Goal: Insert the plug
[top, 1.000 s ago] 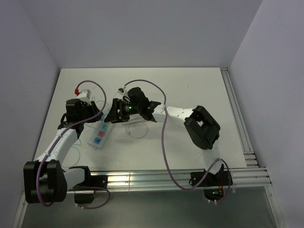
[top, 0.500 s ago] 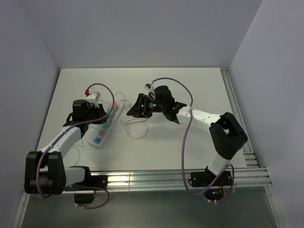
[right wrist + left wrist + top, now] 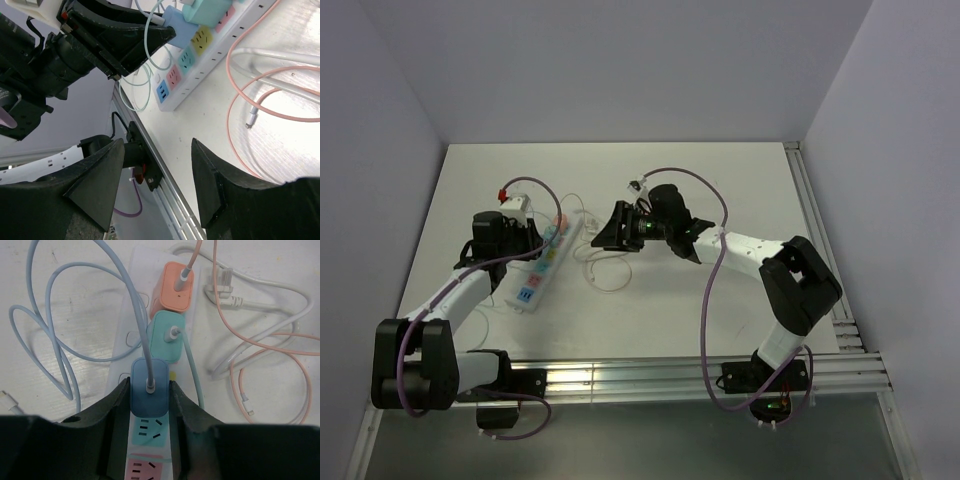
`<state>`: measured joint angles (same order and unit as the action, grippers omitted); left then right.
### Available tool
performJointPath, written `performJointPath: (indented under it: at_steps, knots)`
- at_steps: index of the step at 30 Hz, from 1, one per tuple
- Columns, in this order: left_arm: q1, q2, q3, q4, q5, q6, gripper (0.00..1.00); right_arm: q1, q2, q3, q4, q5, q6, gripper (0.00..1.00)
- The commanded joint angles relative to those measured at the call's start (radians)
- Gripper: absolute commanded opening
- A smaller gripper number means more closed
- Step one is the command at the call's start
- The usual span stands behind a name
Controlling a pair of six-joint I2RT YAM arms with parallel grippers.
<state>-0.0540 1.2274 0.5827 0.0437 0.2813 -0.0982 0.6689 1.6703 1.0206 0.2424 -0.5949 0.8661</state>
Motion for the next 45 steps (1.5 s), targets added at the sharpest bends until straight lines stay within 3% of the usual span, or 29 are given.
performJointPath:
  at_steps: [1, 25, 45]
  knots:
    - [-0.003, -0.017, -0.023, 0.074, -0.002, -0.001, 0.0, -0.012, -0.044, -0.007, 0.061, -0.017, -0.01, 0.63]
    - [-0.001, -0.026, -0.055, 0.111, -0.042, -0.086, 0.0, -0.02, -0.027, -0.027, 0.098, -0.031, 0.013, 0.62]
    - [0.029, -0.005, -0.041, 0.134, 0.035, -0.106, 0.0, -0.019, -0.015, -0.017, 0.097, -0.029, 0.016, 0.62]
